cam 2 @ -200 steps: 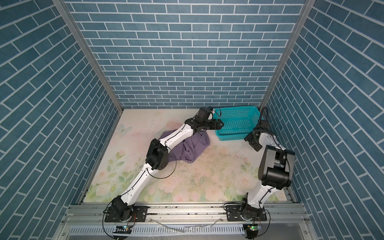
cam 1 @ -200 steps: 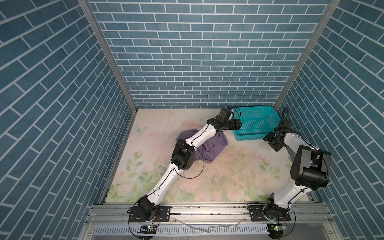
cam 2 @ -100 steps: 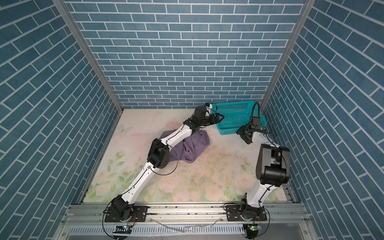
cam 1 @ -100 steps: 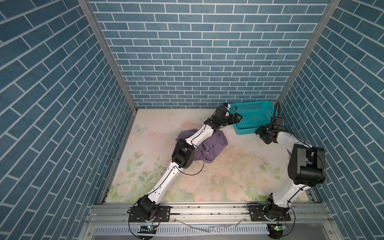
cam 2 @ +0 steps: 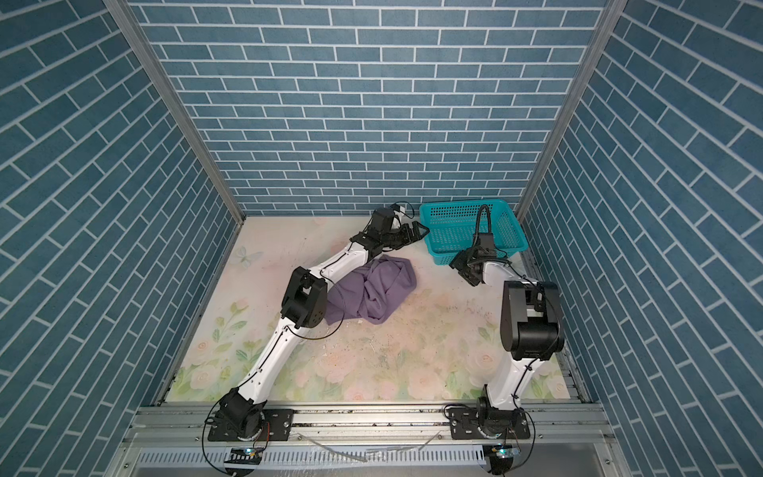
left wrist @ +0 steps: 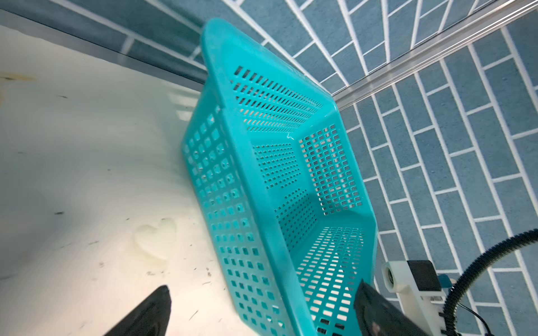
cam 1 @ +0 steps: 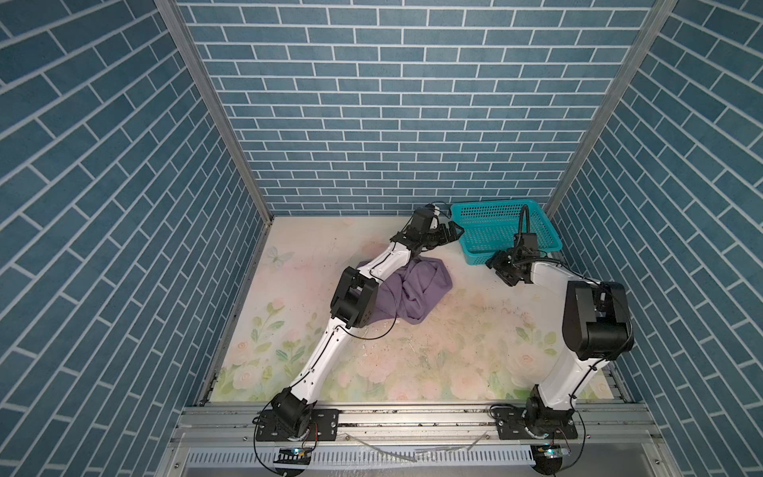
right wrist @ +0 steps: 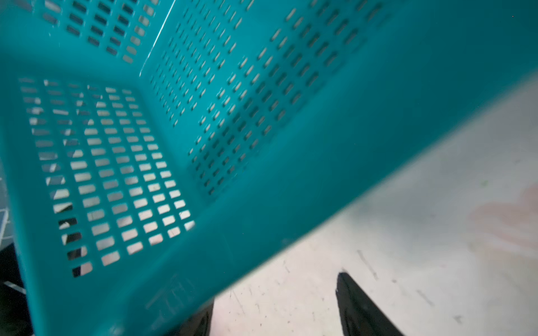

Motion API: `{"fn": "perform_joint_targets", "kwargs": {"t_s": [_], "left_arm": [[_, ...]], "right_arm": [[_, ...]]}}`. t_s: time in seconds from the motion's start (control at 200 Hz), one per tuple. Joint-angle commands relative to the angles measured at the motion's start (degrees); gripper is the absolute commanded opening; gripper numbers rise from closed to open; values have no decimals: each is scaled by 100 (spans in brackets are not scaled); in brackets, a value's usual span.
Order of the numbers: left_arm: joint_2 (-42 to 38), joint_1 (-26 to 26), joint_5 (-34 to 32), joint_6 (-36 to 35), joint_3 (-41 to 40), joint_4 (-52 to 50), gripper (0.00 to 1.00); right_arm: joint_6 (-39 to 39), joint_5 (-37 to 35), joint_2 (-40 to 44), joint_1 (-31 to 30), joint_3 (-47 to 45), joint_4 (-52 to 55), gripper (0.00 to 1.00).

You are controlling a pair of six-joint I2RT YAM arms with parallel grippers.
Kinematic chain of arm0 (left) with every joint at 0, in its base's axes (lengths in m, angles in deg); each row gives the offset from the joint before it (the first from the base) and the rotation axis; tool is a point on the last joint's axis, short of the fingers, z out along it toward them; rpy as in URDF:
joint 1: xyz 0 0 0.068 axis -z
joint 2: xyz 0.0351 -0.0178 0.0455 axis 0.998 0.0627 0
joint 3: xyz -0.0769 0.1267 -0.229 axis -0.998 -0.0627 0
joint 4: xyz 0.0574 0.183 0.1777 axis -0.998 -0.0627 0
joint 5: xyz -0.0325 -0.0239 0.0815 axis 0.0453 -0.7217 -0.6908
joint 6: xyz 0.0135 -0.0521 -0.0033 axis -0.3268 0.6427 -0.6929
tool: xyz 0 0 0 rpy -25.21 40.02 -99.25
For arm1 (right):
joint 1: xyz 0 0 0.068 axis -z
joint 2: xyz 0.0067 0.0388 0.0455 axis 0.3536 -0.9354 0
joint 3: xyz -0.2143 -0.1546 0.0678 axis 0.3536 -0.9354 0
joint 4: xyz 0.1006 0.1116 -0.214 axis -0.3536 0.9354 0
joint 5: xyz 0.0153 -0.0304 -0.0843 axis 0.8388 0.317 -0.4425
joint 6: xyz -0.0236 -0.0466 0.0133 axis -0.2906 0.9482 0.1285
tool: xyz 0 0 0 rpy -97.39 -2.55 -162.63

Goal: Fold and stack the trousers
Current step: Retrieve the basket from the top-right of the table, then pick up the trousers from the center of the table.

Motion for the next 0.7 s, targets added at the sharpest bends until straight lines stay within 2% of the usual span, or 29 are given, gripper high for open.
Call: {"fn": "perform_joint_targets", "kwargs": {"t_s": [0.0, 0.11, 0.31, 0.385, 0.53, 0.61, 0.635, 0.665, 0.695], "left_arm": [[-1375, -76, -7, -617, -1051, -166, 99], [-2684, -110, -304, -947, -2669, -76, 99], [-4940, -320, -1106, -1346, -5182, -753, 99], [-5761, -393, -1584, -1491, -5938, -1237, 99], [-7037, -586, -2220, -1611, -7036, -2245, 99], [-7629, -825, -2236, -1608, -7490, -2623, 99], [-7804, -901, -2237, -1587, -7627, -2699, 99], [-8023, -997, -2224, -1571, -7780, -2784, 99], [-8210, -1098, -2197, -1557, -7926, -2839, 99]], "right_arm": [[103, -350, 394, -541, -280, 146, 67], [94, -713, 861, -1196, -632, 190, 69], [119, -1278, 1234, -2591, -659, 230, 84], [219, -1427, 1085, -3030, -383, 245, 86], [297, -1348, 77, -3466, 598, 434, 86], [271, -1220, -551, -3547, 1165, 457, 78], [254, -1167, -746, -3553, 1343, 479, 72], [243, -1063, -952, -3548, 1562, 513, 59], [266, -905, -1143, -3545, 1813, 630, 35]]}}
